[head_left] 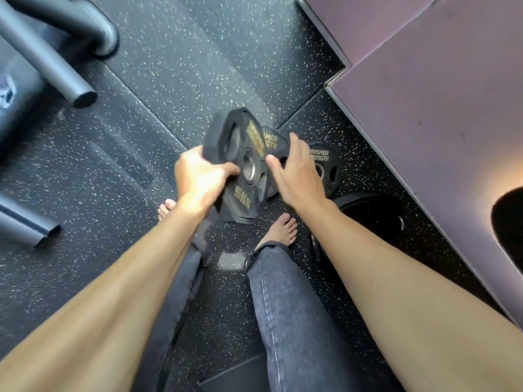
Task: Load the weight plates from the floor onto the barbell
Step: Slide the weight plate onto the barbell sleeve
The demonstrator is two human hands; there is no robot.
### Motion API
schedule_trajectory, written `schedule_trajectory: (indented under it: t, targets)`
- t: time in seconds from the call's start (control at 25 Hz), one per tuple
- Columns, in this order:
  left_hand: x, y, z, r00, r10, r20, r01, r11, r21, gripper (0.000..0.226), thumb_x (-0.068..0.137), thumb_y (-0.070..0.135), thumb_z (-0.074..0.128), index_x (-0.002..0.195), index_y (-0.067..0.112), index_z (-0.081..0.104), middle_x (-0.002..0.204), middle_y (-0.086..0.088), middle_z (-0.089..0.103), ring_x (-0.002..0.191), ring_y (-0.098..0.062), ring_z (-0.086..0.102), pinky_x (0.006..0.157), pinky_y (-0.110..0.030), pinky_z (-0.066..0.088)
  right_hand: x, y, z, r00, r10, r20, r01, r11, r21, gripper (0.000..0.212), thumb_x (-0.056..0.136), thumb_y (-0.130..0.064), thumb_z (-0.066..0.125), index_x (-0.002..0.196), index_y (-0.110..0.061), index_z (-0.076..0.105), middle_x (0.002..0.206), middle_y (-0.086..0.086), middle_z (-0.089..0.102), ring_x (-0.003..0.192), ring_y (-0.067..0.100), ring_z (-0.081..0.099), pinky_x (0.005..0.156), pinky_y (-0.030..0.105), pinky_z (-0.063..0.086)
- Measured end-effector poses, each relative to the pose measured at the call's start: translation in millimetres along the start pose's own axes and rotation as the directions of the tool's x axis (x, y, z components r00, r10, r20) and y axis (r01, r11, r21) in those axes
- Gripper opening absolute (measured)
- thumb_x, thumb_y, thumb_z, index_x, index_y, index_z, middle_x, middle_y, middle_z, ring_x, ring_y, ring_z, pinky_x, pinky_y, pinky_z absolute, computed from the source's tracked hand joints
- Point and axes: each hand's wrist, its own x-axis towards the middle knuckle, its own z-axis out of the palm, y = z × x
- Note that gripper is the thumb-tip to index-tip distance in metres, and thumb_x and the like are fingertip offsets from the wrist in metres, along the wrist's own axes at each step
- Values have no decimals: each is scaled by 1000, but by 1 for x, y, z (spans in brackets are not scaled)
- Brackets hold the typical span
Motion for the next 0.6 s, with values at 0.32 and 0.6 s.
schedule_trajectory:
  t: [0.32, 0.6]
  targets:
    - [-108, 85, -168, 989, -65, -135, -16, 851, -525, 31, 64, -6, 84, 84, 14, 70, 76, 2, 76, 68, -13, 73, 61, -27, 60, -51, -126, -79, 973, -38, 227, -124, 745, 656, 99, 70, -83, 60, 154, -46, 20, 164, -4, 25, 147, 29, 32, 110, 64, 34]
    - [-201, 159, -289, 987, 79, -141, -152, 752, -642, 27, 70, -6, 81, 92, 5, 72, 92, -14, 77, 82, -27, 72, 77, -37, 61, -140, -231, -167, 990, -130, 63, 13, 516, 856, 74, 81, -35, 81, 147, -25, 48, 108, 0, 73, 76, 14, 64, 66, 27, 51]
